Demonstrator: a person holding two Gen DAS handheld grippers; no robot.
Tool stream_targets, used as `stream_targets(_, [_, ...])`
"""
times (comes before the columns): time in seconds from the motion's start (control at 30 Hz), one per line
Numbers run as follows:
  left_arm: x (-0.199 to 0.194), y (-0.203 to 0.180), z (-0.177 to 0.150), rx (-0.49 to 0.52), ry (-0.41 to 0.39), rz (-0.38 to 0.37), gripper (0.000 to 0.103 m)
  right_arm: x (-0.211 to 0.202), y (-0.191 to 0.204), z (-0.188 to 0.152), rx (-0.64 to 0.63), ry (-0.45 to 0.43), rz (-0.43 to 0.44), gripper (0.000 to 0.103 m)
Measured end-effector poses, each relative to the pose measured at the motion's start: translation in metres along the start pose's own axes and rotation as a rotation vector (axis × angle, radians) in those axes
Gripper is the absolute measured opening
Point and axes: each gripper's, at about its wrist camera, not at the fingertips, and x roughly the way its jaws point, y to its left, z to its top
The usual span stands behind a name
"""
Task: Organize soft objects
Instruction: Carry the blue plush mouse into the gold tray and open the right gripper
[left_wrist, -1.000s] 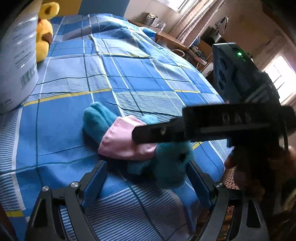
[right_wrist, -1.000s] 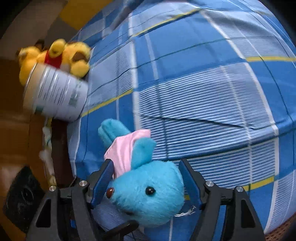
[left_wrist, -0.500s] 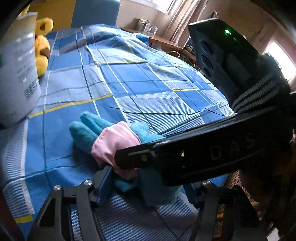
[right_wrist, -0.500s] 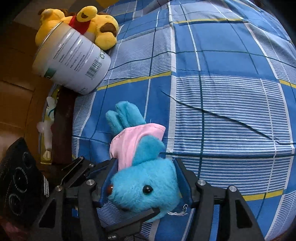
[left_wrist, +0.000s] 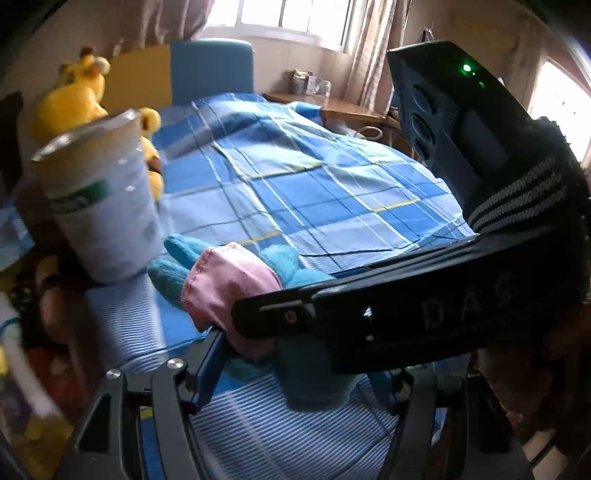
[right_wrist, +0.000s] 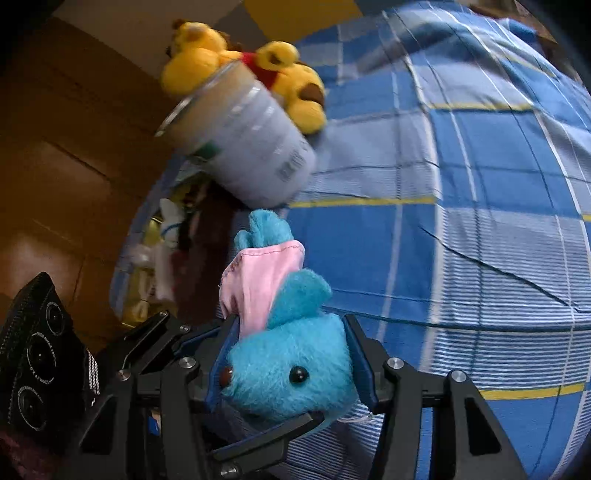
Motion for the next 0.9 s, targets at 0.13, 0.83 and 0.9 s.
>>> stream_targets(0.13, [-0.021,0.009,-0.003,0.012,-0.036,0.037,0.068,0.002,0.023,0.000,-0.036,-0.029,0.027,0.055])
stream_targets(0.83, [-0.107,0.118,-0.048,-0.194,-0.131,0.246,0.070,0.074,0.158,0.021,-0.253,0.038,0.128,0.054])
stream_targets(0.9, [-0.113,0.134,-0.055,-0.236,-0.135,0.262,0.070,0.087,0.172,0.024,-0.273,0.058,0.130,0.053])
